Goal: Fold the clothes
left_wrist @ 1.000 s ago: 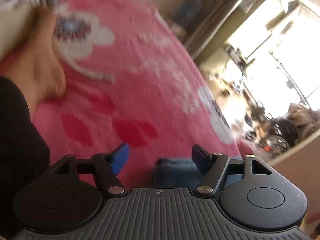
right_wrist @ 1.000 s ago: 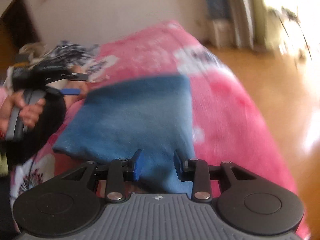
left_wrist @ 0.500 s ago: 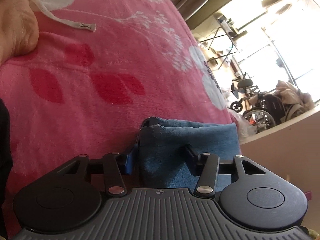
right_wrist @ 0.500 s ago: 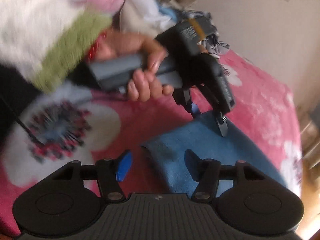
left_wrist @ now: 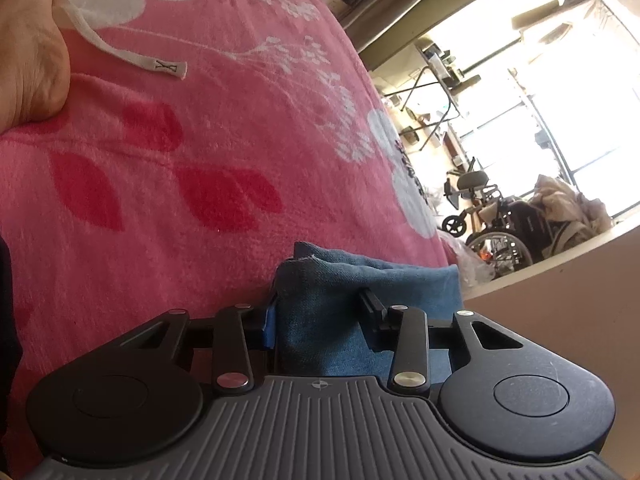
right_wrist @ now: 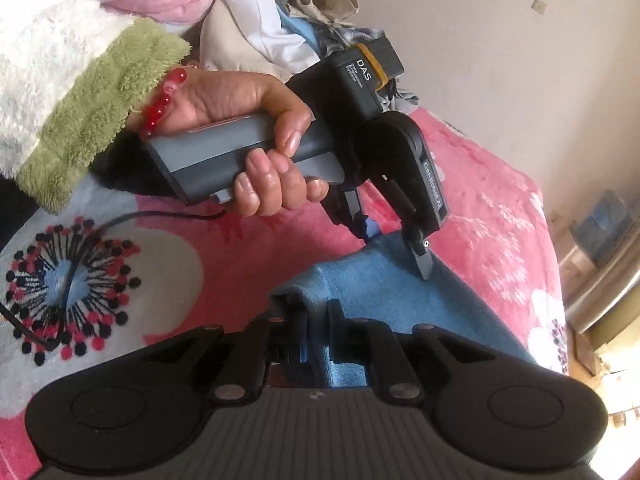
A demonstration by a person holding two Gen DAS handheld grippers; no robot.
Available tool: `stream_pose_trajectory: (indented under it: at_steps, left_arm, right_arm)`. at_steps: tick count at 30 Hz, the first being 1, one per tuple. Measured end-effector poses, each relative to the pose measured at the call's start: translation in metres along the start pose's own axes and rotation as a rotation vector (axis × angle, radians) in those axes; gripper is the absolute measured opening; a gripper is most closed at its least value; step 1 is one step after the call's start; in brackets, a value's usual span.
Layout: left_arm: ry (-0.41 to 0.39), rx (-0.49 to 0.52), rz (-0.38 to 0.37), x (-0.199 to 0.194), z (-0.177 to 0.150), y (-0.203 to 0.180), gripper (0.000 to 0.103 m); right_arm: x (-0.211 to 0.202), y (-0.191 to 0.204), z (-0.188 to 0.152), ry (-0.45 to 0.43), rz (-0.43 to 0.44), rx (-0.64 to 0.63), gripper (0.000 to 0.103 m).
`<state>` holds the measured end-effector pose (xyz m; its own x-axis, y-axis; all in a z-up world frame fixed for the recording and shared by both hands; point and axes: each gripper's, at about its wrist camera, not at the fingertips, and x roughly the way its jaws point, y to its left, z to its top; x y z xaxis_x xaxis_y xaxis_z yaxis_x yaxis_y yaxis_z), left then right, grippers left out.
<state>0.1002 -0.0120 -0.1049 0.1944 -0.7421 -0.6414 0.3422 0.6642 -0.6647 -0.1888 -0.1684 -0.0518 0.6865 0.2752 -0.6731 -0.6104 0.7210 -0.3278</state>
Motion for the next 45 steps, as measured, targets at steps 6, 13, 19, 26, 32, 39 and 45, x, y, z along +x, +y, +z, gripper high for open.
stream_pose_trajectory:
  at_steps: [6, 13, 19, 26, 32, 39, 45]
  left_arm:
    - [-0.030, -0.016, 0.052, 0.001, -0.006, 0.005, 0.059]
    - [-0.232, 0.126, 0.183, -0.047, -0.021, -0.034, 0.058]
    - [-0.224, 0.405, 0.127, -0.058, -0.062, -0.107, 0.058]
    - [-0.061, 0.731, 0.115, -0.018, -0.124, -0.161, 0.059]
    - [0.015, 0.885, 0.162, 0.009, -0.159, -0.176, 0.063]
    - [0.017, 0.863, 0.244, 0.013, -0.173, -0.174, 0.068]
    - [0.005, 0.824, 0.283, 0.008, -0.175, -0.176, 0.080]
  right_arm:
    - [0.010, 0.009, -0.006, -0.004, -0.002, 0.028, 0.018]
    - [-0.031, 0.012, -0.004, -0.115, 0.075, 0.198, 0.044]
    - [-0.076, -0.042, -0.050, -0.147, -0.136, 0.598, 0.045]
    - [-0.167, -0.119, -0.152, -0.148, -0.545, 1.028, 0.045]
    - [-0.233, -0.170, -0.212, -0.178, -0.628, 1.123, 0.048]
    - [-0.232, -0.180, -0.220, -0.208, -0.412, 1.144, 0.076]
    - [-0.191, -0.148, -0.199, -0.155, -0.169, 1.092, 0.103]
